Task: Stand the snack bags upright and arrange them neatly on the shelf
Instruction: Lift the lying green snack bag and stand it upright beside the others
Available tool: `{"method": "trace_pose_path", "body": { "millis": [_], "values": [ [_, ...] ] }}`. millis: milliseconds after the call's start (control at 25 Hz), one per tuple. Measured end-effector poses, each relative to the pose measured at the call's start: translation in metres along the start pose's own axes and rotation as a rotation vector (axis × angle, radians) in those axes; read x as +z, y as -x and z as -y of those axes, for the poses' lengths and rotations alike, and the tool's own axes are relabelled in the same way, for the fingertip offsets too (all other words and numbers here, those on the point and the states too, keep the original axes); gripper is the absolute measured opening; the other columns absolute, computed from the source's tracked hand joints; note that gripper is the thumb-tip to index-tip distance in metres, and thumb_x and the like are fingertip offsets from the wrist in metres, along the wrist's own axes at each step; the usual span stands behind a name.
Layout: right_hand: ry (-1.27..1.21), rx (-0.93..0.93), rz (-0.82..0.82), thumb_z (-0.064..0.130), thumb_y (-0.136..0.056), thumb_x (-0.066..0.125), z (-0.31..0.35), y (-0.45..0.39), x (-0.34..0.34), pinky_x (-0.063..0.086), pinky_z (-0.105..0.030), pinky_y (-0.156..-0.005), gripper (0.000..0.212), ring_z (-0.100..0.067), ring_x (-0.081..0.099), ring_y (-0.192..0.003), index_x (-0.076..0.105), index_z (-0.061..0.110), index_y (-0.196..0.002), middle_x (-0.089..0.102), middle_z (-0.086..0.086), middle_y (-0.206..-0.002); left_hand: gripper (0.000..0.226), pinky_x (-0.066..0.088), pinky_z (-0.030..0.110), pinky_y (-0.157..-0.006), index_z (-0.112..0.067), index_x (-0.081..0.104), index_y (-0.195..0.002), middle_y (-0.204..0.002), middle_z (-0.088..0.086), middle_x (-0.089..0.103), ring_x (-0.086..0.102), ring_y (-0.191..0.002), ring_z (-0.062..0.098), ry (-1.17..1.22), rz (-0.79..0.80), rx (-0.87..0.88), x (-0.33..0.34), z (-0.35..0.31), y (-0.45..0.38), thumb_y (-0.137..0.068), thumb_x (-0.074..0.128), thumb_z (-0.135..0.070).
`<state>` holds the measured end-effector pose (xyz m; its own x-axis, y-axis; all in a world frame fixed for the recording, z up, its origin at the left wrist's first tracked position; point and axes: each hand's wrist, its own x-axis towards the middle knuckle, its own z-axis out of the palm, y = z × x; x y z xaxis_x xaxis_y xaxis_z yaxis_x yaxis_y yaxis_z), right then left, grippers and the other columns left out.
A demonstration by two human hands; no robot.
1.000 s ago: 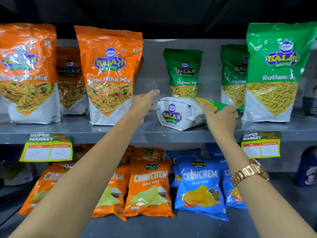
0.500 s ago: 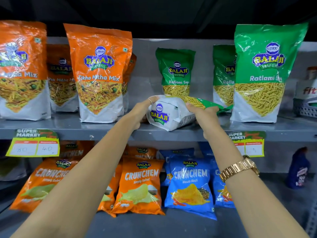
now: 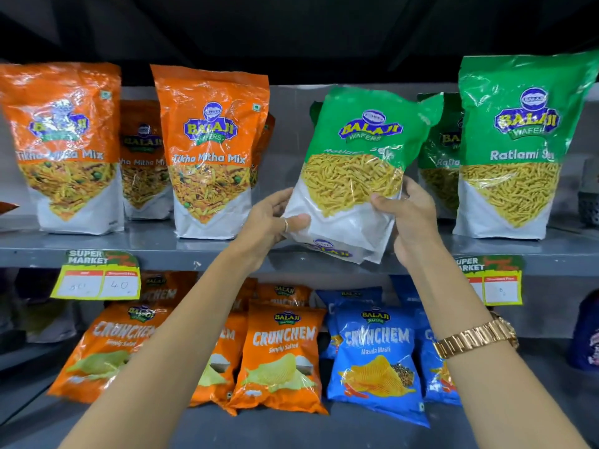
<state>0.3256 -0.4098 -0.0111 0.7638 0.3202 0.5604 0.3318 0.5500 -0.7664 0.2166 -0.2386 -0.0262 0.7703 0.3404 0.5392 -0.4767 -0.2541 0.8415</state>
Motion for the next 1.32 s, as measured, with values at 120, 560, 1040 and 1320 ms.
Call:
{"method": "trace_pose_path", "body": {
  "millis": [120,560,1040,1320],
  "values": [
    [-0.112,-0.056,0.065,-0.016,-0.075,0.056,0.005,0.007,-0.003,0.056,-0.017,-0.070,0.041,-0.015,0.062,-0.085,0.052,0.007,-0.108,0.062,-0.005,-0.094,0.065,0.057,0.031,-0.082,-0.020,0.060,-0.116,-0.108,0.003,0.069,0.067,-0.098,0.019,-0.094,0.088,0.061,-0.001,-0.006,0.009,-0.055,0.076,-0.005],
    [-0.117,-0.166,0.197,-0.013,-0.056,0.059,0.019,-0.008,-0.013,0.058,-0.028,-0.071,0.051,-0.012,0.069,-0.082,0.057,0.013,-0.100,0.074,0.009,-0.078,0.078,0.054,0.050,-0.088,-0.028,0.062,-0.109,-0.118,0.012,0.066,0.064,-0.106,0.030,-0.226,0.020,0.075,0.014,-0.016,0.012,-0.035,0.085,-0.020],
    [0.351,-0.104,0.081,-0.013,-0.082,0.055,-0.020,-0.066,-0.037,0.050,-0.029,-0.085,0.046,-0.014,0.059,-0.094,0.049,0.014,-0.119,0.064,-0.002,-0.100,0.080,0.046,0.033,-0.090,-0.015,0.043,-0.128,-0.100,-0.010,0.051,0.051,-0.107,0.022,-0.410,-0.020,-0.040,0.042,0.015,-0.051,-0.059,0.082,0.000],
    [0.459,0.099,-0.046,0.006,-0.092,0.047,-0.046,-0.075,-0.041,0.046,-0.040,-0.090,0.019,-0.022,0.055,-0.096,0.054,0.024,-0.088,0.060,-0.003,-0.098,0.057,0.037,0.025,-0.061,-0.007,0.040,-0.116,-0.104,0.007,0.045,0.043,-0.090,0.020,-0.744,0.049,-0.192,0.047,0.034,-0.073,-0.072,0.076,-0.014]
  ]
}}
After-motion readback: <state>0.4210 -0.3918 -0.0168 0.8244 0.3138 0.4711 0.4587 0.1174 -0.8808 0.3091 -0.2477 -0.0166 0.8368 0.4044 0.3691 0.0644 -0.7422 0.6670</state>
